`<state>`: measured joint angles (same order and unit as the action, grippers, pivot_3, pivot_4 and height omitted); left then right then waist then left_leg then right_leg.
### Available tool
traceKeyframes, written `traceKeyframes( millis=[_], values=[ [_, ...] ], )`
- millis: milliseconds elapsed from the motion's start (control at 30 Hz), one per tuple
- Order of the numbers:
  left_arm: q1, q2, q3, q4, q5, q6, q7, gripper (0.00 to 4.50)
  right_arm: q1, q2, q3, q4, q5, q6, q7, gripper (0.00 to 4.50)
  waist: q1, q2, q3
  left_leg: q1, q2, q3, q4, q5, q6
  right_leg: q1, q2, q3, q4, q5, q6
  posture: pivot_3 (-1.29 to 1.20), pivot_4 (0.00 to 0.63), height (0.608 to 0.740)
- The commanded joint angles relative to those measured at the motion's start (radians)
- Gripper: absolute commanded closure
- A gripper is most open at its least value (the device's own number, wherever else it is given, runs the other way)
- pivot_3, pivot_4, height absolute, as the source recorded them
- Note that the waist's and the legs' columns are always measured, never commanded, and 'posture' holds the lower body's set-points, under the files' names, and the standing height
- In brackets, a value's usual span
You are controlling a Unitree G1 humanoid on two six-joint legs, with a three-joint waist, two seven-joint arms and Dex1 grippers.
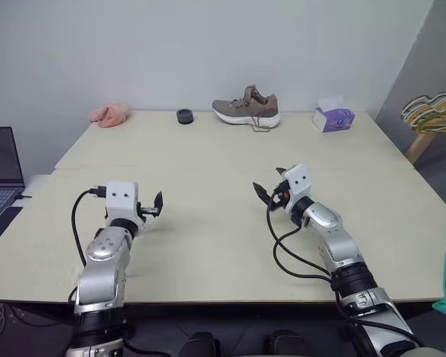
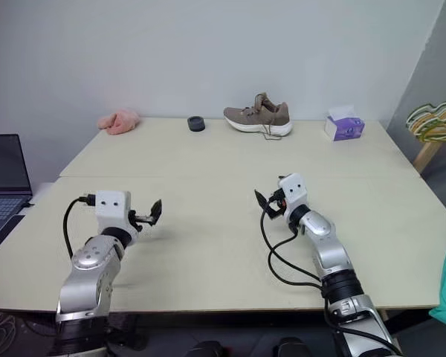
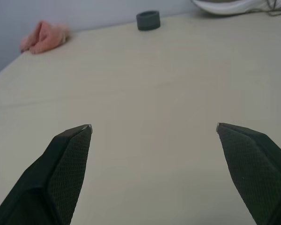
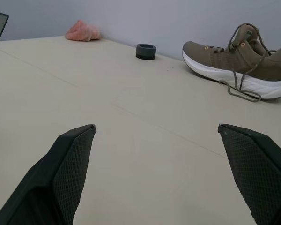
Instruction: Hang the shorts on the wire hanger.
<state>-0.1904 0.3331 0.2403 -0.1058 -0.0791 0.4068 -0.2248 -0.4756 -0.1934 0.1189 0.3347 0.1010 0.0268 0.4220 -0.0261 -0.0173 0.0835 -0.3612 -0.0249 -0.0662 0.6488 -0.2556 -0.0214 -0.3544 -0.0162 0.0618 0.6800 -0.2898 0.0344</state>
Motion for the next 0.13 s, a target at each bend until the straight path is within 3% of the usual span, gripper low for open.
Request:
traceKeyframes(
  millis=[33,133],
  values=[
    [-0.028,0.014,-0.005,0.016,-0.016,-0.019,-0.015,0.0,-0.006,-0.025,-0.031,-0.031,0.008,-0.01,0.023,0.03,-0.002,0.001,0.013,0.0,0.0,0.0,0.0,0.0,0.0,0.0,0.0,0.0,0.0,0.0,0.0,0.05,0.121,0.74],
    [-0.034,0.025,-0.01,0.03,-0.016,-0.035,-0.028,0.0,0.012,-0.04,-0.039,-0.057,0.013,0.004,0.036,0.03,-0.003,0.001,0.019,-0.001,0.001,0.0,-0.001,0.0,0.0,-0.002,0.0,0.0,0.0,0.0,-0.001,0.04,0.133,0.74]
  ],
)
